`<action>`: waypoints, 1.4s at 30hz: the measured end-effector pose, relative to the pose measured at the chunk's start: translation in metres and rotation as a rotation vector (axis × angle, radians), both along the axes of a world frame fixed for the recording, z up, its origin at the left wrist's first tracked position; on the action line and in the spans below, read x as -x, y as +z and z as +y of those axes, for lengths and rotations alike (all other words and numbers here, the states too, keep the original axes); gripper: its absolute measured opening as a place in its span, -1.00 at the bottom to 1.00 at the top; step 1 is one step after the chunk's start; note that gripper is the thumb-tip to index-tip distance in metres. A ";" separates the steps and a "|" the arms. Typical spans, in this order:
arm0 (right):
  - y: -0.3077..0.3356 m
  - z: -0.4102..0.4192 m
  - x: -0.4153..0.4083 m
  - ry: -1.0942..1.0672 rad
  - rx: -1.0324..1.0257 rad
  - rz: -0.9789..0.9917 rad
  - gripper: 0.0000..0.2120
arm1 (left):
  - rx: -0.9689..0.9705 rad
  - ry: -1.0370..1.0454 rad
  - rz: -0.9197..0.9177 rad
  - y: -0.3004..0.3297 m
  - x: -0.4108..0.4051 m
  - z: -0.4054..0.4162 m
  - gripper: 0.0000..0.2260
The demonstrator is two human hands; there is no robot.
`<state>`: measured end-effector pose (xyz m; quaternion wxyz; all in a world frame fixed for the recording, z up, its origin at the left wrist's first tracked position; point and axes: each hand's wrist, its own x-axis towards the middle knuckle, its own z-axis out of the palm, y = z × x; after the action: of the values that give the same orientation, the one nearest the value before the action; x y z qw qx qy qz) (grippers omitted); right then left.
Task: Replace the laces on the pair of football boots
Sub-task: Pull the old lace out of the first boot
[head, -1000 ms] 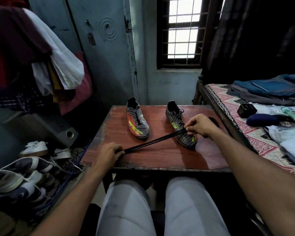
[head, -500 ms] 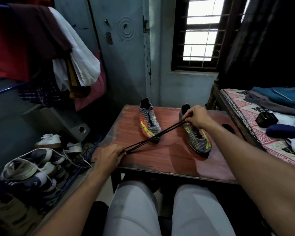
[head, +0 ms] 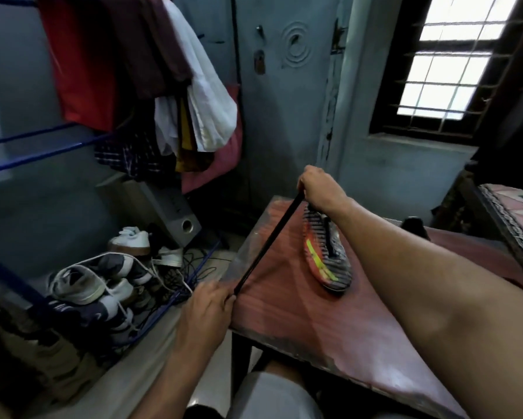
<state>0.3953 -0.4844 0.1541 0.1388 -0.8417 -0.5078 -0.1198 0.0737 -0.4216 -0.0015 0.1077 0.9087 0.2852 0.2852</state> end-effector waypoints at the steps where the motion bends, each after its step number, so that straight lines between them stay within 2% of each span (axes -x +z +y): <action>1: -0.006 0.009 -0.003 0.023 0.034 -0.025 -0.84 | 0.001 0.007 -0.006 -0.003 0.001 0.002 -0.85; 6: -0.036 0.043 -0.011 0.116 0.179 -0.157 -0.85 | 0.014 0.014 -0.032 -0.008 0.002 0.004 -0.89; 11: -0.062 0.068 -0.011 0.113 0.317 -0.162 -0.80 | 0.059 0.001 0.011 -0.002 0.009 0.001 -0.90; 14: -0.083 0.075 -0.011 0.096 0.298 -0.150 -0.78 | 0.081 -0.025 0.004 0.002 0.010 0.001 -0.74; 16: -0.091 0.074 -0.007 0.081 0.281 -0.148 -0.78 | 0.091 -0.036 0.004 0.005 0.010 0.000 -0.70; 22: -0.095 0.064 -0.003 0.066 0.244 -0.223 -0.77 | 0.200 -0.046 0.040 0.003 0.005 -0.003 -0.89; 29: -0.090 0.065 0.002 0.087 0.284 -0.232 -0.78 | 0.274 -0.037 0.012 0.003 0.004 -0.001 -0.91; 33: -0.086 0.065 0.003 0.085 0.292 -0.340 -0.76 | 0.271 -0.087 -0.010 0.004 0.004 0.000 -0.89; 36: -0.087 0.061 0.004 0.098 0.294 -0.338 -0.77 | 0.267 -0.114 -0.013 0.007 0.004 0.000 -0.88; 38: -0.087 0.056 0.006 0.105 0.264 -0.315 -0.77 | 0.276 -0.108 -0.048 0.009 0.005 -0.002 -0.88; 40: -0.085 0.045 0.012 0.108 0.191 -0.301 -0.78 | 0.263 -0.082 -0.085 0.012 0.007 -0.005 -0.77; 42: -0.082 0.023 0.023 0.099 0.026 -0.302 -0.83 | 0.162 -0.059 -0.068 0.019 0.010 -0.007 -0.66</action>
<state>0.3725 -0.4617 0.0720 0.0556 -0.7898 -0.5652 -0.2316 0.0638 -0.4288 0.0172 0.1987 0.8948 0.2767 0.2887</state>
